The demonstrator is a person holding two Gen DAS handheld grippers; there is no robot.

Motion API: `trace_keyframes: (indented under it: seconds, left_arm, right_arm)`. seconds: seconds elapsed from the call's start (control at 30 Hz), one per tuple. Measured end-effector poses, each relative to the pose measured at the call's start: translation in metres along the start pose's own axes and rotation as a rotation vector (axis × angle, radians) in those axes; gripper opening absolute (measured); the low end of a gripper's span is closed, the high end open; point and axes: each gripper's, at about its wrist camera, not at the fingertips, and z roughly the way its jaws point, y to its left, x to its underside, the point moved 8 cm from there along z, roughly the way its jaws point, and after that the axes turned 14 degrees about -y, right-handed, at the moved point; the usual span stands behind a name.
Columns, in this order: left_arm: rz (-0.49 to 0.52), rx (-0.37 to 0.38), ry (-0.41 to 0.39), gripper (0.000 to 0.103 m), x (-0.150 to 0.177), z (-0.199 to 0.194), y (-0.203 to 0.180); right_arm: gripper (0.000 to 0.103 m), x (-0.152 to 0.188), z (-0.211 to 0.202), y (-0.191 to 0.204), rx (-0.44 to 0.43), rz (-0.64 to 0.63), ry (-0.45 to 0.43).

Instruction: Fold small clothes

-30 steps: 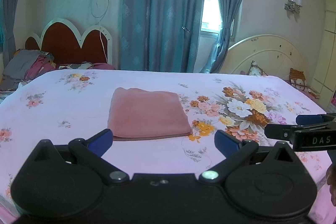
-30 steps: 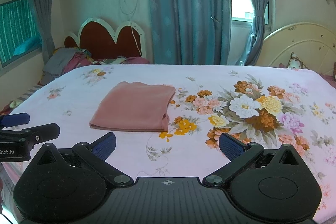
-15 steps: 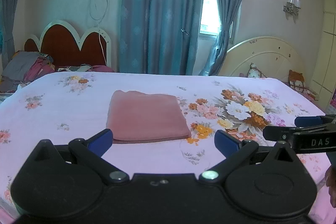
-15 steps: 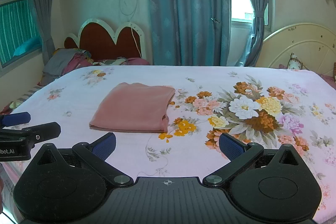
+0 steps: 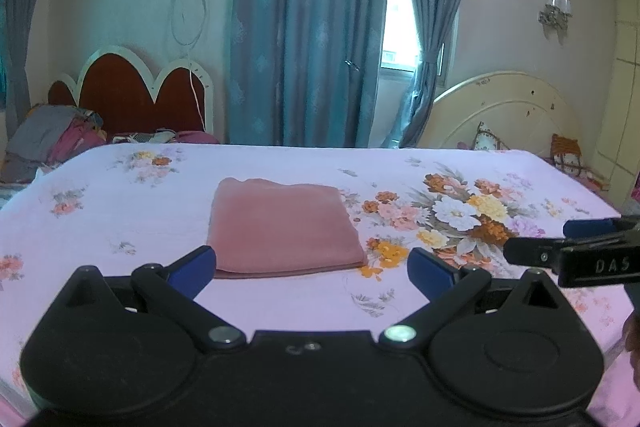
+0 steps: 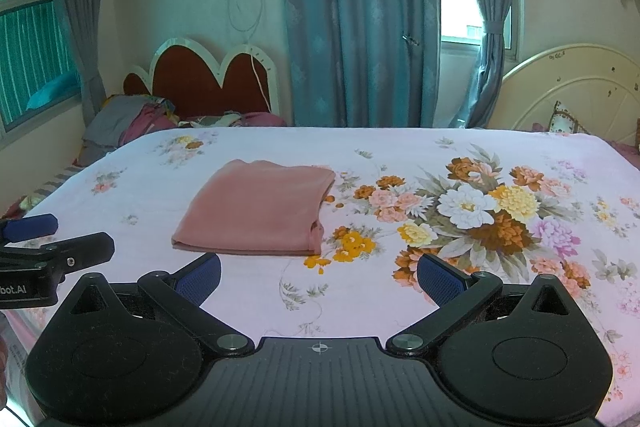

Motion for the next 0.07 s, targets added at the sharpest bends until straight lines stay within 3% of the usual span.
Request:
trace_keyframes:
  seconds: [0.07]
  left_arm:
    - [-0.002, 0.012, 0.002, 0.101, 0.0002, -0.0002, 0.0003]
  right_arm:
    - [0.103, 0.0, 0.0001, 0.0, 0.0, -0.001, 0.001]
